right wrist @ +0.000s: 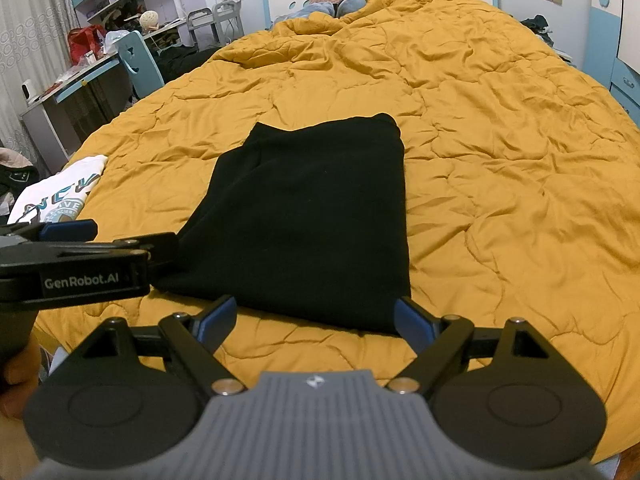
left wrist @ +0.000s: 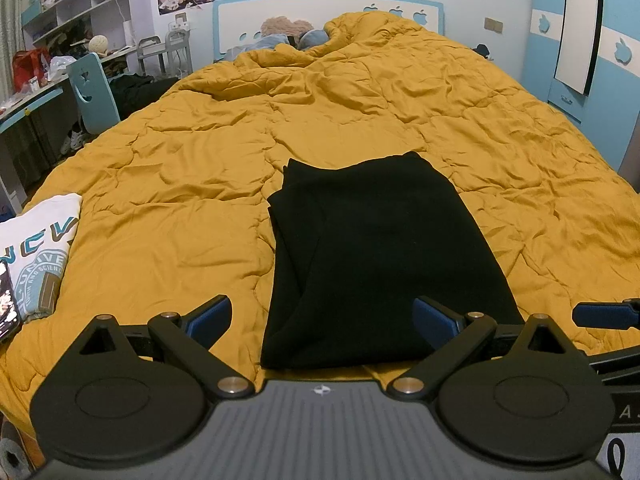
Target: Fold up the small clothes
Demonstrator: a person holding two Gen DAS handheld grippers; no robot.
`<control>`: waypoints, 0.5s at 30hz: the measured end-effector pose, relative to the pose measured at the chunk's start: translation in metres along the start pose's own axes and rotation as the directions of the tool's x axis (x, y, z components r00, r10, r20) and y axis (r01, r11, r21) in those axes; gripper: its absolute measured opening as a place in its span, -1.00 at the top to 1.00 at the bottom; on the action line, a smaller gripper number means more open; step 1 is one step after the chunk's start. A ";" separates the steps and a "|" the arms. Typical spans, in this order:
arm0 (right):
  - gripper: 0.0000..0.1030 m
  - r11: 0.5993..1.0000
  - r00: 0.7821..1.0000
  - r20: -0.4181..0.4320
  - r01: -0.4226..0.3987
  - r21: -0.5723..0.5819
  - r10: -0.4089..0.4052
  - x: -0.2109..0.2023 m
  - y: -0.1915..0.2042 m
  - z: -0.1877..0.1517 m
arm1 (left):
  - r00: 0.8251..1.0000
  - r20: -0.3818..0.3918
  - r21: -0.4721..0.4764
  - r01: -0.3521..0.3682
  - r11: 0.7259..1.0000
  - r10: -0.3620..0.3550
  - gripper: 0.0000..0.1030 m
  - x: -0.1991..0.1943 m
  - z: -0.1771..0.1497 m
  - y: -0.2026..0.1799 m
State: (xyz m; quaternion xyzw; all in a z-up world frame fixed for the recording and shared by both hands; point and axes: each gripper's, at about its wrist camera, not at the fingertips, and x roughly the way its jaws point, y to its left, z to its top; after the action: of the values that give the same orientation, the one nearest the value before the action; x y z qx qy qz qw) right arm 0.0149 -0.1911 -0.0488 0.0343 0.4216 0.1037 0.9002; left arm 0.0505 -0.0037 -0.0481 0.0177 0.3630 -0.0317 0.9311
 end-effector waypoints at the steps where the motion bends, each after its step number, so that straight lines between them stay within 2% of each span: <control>1: -0.59 1.000 1.000 0.000 0.000 0.000 0.000 0.000 0.001 0.000 | 1.000 0.000 0.000 0.000 1.000 0.000 -1.00 0.000 0.000 0.000; 15: -0.59 1.000 1.000 -0.003 -0.004 0.004 0.004 0.001 0.002 -0.002 | 1.000 -0.002 0.004 0.000 1.000 0.000 -1.00 0.000 0.000 0.000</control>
State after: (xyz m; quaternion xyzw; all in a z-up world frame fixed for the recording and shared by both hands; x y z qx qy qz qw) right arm 0.0139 -0.1894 -0.0502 0.0367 0.4228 0.1047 0.8994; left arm 0.0503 -0.0041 -0.0480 0.0195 0.3640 -0.0324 0.9306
